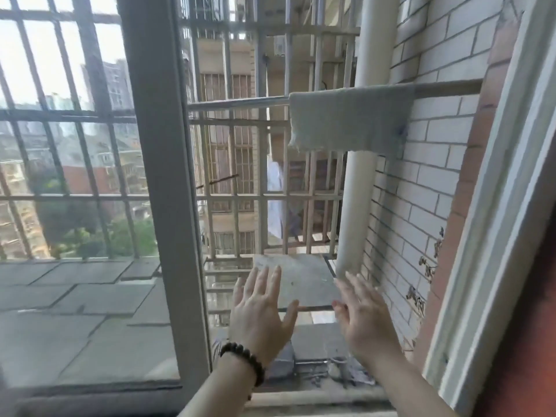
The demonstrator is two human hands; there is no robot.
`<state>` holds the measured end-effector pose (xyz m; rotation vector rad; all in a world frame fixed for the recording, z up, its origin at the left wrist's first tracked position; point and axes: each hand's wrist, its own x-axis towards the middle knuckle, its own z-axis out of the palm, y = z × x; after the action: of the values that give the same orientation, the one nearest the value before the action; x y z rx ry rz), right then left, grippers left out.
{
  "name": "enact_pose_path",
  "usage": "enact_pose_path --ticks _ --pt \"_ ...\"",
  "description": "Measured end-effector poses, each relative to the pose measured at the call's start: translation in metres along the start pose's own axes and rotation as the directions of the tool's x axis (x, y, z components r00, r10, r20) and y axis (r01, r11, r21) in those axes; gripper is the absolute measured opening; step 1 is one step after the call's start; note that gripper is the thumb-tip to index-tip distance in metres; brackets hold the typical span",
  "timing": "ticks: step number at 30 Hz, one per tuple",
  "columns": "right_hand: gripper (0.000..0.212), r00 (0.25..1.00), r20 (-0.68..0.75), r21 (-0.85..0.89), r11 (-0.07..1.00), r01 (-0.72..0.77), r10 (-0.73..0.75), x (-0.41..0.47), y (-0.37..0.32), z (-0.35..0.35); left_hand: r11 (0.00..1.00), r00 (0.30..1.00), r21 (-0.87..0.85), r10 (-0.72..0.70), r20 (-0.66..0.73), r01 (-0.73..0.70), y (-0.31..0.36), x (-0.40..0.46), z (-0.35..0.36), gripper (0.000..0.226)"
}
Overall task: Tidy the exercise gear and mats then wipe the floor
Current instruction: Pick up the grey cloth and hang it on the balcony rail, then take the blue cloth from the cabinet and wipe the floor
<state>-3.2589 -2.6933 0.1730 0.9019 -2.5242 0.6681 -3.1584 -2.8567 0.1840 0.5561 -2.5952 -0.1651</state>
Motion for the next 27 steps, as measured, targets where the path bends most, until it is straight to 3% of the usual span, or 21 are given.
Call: enact_pose_path --ticks 5,8,14,21,24,27 --pt "0.05 0.977 0.192 0.069 0.995 0.076 -0.088 -0.064 0.005 0.022 0.988 0.987 -0.027 -0.15 0.063 0.152 0.01 -0.087 0.024 0.07" --pt "0.06 0.96 0.234 0.14 0.983 0.122 -0.152 -0.105 0.009 0.03 0.966 0.964 0.009 -0.257 0.065 0.257 0.018 -0.143 0.035 0.071" --pt "0.054 0.897 0.359 0.217 0.958 0.188 -0.257 -0.187 0.001 0.039 0.866 0.859 0.111 -0.498 0.118 0.487 0.032 -0.26 0.038 0.073" --pt "0.048 0.768 0.444 0.375 0.874 0.308 -0.461 -0.267 -0.053 0.046 0.654 0.662 0.222 -0.748 0.044 0.724 0.031 -0.382 0.014 0.074" --pt "0.046 0.695 0.447 0.443 0.814 0.375 -0.563 -0.307 -0.085 0.054 0.528 0.544 0.211 -0.839 -0.023 0.823 0.026 -0.437 -0.001 0.082" --pt "0.041 0.625 0.409 0.529 0.731 0.43 -0.664 -0.352 -0.118 0.06 0.386 0.408 0.212 -0.91 -0.07 0.898 0.02 -0.498 -0.018 0.07"
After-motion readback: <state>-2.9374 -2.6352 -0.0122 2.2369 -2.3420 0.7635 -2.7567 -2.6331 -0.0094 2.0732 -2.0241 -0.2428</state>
